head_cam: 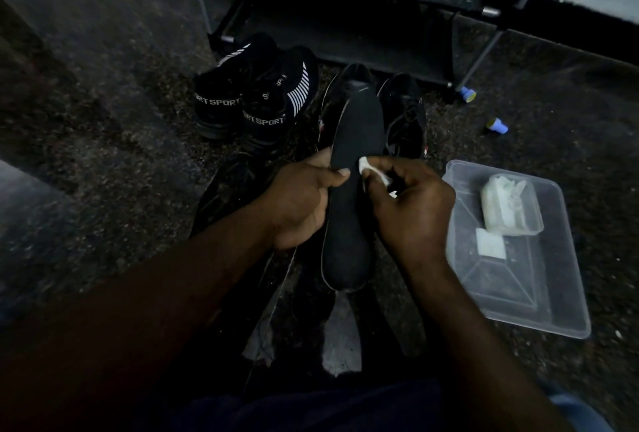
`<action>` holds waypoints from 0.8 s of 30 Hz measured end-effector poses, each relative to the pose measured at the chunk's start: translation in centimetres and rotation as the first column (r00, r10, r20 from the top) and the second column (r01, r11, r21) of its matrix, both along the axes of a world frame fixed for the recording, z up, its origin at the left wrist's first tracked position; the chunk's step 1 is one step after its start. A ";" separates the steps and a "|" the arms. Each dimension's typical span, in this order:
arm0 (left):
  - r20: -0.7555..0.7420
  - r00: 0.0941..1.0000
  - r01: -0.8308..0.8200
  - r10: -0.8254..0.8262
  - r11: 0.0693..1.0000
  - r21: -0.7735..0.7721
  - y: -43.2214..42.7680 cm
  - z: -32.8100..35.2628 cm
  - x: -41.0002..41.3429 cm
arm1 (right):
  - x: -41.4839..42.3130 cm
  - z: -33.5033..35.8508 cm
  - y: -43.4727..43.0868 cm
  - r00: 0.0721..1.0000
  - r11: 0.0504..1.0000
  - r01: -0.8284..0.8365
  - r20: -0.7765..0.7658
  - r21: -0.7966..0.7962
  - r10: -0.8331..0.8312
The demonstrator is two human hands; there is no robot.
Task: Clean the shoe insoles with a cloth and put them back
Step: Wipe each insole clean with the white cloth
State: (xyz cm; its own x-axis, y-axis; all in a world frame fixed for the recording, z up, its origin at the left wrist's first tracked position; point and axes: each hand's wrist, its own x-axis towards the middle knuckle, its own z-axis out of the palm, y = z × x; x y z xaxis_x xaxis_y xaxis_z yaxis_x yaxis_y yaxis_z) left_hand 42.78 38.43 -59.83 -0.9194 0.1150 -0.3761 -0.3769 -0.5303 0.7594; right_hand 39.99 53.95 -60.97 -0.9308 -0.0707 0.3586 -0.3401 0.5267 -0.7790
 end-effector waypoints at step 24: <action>-0.024 0.951 0.256 -0.309 0.825 -0.504 0.9 1.3 0.8 | 0.4 1.0 -0.3 0.994 0.997 -0.040 -0.105 -0.061 0.033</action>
State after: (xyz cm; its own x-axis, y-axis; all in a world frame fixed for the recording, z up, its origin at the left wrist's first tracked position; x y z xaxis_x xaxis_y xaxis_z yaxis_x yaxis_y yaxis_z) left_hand 43.63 39.34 -58.53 -0.9107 0.2017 -0.3605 -0.3606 0.0378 0.9320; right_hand 40.40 53.60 -59.98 -0.8855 -0.0782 0.4580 -0.4390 0.4637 -0.7696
